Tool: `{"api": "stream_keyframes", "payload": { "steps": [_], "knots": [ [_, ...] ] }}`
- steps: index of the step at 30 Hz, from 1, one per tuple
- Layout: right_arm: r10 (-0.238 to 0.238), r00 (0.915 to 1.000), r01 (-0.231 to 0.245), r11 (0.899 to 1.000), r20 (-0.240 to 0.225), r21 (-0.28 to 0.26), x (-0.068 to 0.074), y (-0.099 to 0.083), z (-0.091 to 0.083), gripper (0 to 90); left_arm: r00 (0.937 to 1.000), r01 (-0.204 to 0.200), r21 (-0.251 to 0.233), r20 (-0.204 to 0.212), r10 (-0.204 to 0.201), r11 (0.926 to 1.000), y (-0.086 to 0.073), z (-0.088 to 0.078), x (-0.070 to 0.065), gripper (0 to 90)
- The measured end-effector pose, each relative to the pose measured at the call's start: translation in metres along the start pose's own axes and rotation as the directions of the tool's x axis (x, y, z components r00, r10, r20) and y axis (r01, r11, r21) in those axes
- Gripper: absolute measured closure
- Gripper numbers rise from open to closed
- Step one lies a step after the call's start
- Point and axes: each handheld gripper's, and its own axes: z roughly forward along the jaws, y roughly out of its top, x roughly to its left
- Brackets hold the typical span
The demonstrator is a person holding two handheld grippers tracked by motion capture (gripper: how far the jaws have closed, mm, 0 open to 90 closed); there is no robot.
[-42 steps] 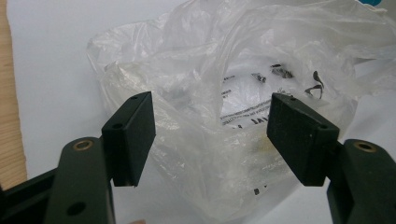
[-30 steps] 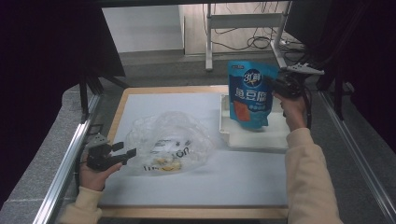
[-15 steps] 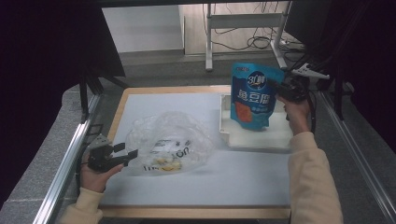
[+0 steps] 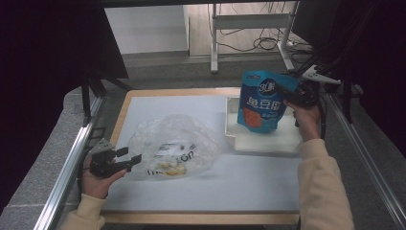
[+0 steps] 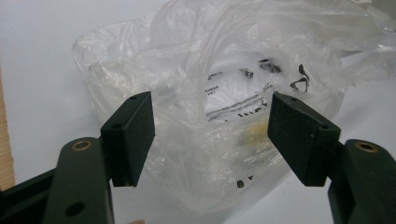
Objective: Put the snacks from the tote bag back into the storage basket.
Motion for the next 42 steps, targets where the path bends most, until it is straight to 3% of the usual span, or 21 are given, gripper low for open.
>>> {"api": "stream_keyframes", "payload": {
  "steps": [9, 16, 22, 28, 34, 38, 39, 42],
  "knots": [
    [0.055, 0.9966, -0.055, 0.998, 0.061, 0.004, 0.001, -0.008, -0.007, 41.4, 1.0, -0.002, -0.002, 0.002, 0.002, 1.0, -0.001, -0.001, -0.001, 32.4],
    [0.067, 0.9953, -0.067, 0.998, 0.07, -0.003, 0.002, -0.017, -0.028, 37.2, 1.0, -0.008, -0.005, 0.002, 0.008, 1.0, -0.001, -0.002, -0.003, 32.4],
    [0.069, 0.9952, -0.071, 0.997, 0.07, 0.028, 0.007, -0.034, -0.046, 36.4, 0.9999, -0.014, -0.005, 0.004, 0.014, 0.9999, -0.001, -0.003, -0.004, 32.4],
    [0.064, 0.9974, -0.066, 0.995, 0.034, 0.074, 0.02, -0.057, -0.057, 35.9, 0.9999, -0.014, -0.005, 0.006, 0.014, 0.9999, -0.002, -0.003, -0.005, 32.3],
    [0.041, 0.9986, -0.037, 0.995, -0.034, 0.098, 0.041, -0.075, -0.064, 35.8, 0.9997, -0.021, 0.002, 0.014, 0.021, 0.9998, -0.003, 0.0, -0.007, 32.1],
    [0.024, 0.9967, -0.015, 0.993, -0.078, 0.115, 0.056, -0.086, -0.066, 35.8, 0.9996, -0.024, 0.004, 0.016, 0.024, 0.9997, -0.003, 0.0, -0.007, 31.6],
    [0.007, 0.9939, 0.007, 0.992, -0.11, 0.124, 0.067, -0.094, -0.067, 35.8, 0.9995, -0.025, 0.006, 0.017, 0.025, 0.9997, -0.003, 0.0, -0.008, 31.6],
    [-0.006, 0.9886, 0.026, 0.991, -0.15, 0.135, 0.08, -0.104, -0.066, 35.8, 0.9994, -0.027, 0.007, 0.02, 0.027, 0.9996, -0.004, 0.001, -0.009, 31.5]
  ]
}}
